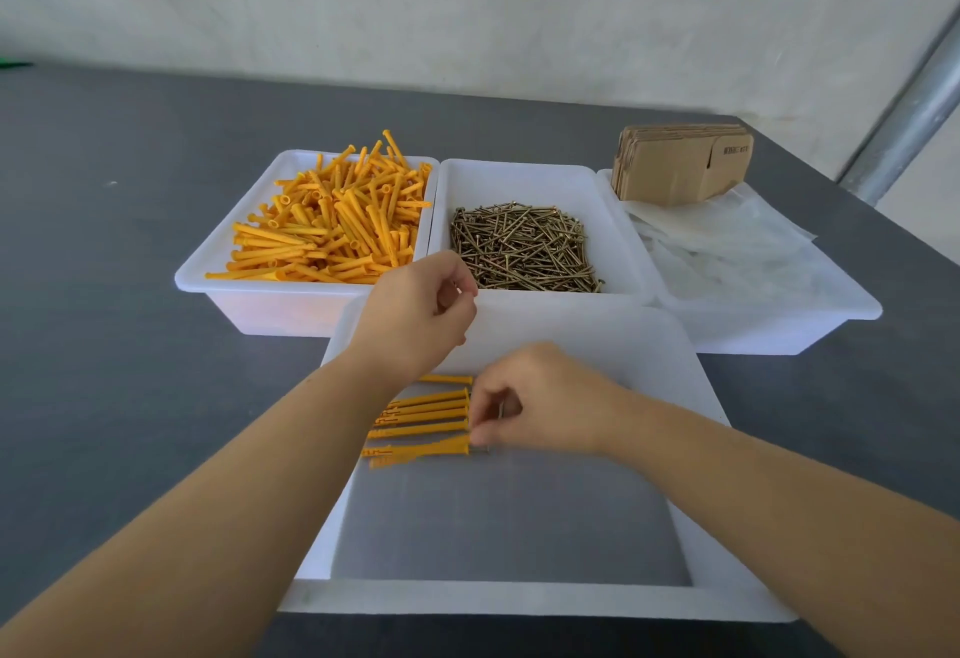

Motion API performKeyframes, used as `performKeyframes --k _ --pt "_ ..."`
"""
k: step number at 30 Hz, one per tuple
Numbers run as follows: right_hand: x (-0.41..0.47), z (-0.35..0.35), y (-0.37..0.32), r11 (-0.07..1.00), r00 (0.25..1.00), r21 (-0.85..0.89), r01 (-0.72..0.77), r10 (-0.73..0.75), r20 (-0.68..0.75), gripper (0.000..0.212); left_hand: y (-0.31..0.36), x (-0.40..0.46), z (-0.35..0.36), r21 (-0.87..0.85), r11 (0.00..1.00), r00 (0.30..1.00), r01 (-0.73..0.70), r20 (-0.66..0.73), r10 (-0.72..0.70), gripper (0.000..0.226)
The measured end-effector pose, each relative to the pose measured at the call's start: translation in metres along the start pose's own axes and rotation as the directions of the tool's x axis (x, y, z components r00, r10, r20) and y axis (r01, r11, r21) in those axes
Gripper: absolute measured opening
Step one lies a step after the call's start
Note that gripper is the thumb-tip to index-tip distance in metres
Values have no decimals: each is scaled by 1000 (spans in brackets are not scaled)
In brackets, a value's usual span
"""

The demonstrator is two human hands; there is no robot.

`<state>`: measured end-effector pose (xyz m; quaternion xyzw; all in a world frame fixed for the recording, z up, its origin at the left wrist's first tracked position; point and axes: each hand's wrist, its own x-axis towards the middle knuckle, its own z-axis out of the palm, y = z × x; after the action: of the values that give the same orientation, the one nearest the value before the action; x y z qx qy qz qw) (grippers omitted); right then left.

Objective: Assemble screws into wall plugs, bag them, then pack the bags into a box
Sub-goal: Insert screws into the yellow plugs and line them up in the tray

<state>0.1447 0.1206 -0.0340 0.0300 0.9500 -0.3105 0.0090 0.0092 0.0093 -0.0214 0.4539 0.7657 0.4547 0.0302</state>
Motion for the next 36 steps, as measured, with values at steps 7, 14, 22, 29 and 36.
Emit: performKeyframes --k 7,14,22,29,36 --pt "6 30 -6 982 997 -187 25 -11 72 14 1 -1 2 47 999 1000 -18 7 18 13" --pt "14 26 -4 982 992 -187 -19 -5 -126 17 5 -1 0 38 999 1000 -20 -10 21 13" --pt "30 -37 3 997 840 -79 -9 -35 -541 23 4 1 -2 50 998 997 -30 -71 34 15" --pt "68 -96 44 797 828 -248 -551 484 -283 32 0 6 -10 447 886 937 119 -346 49 21" --pt "80 -92 41 751 800 -288 -594 588 -118 34 -2 7 -10 560 767 942 313 -80 -326 27"
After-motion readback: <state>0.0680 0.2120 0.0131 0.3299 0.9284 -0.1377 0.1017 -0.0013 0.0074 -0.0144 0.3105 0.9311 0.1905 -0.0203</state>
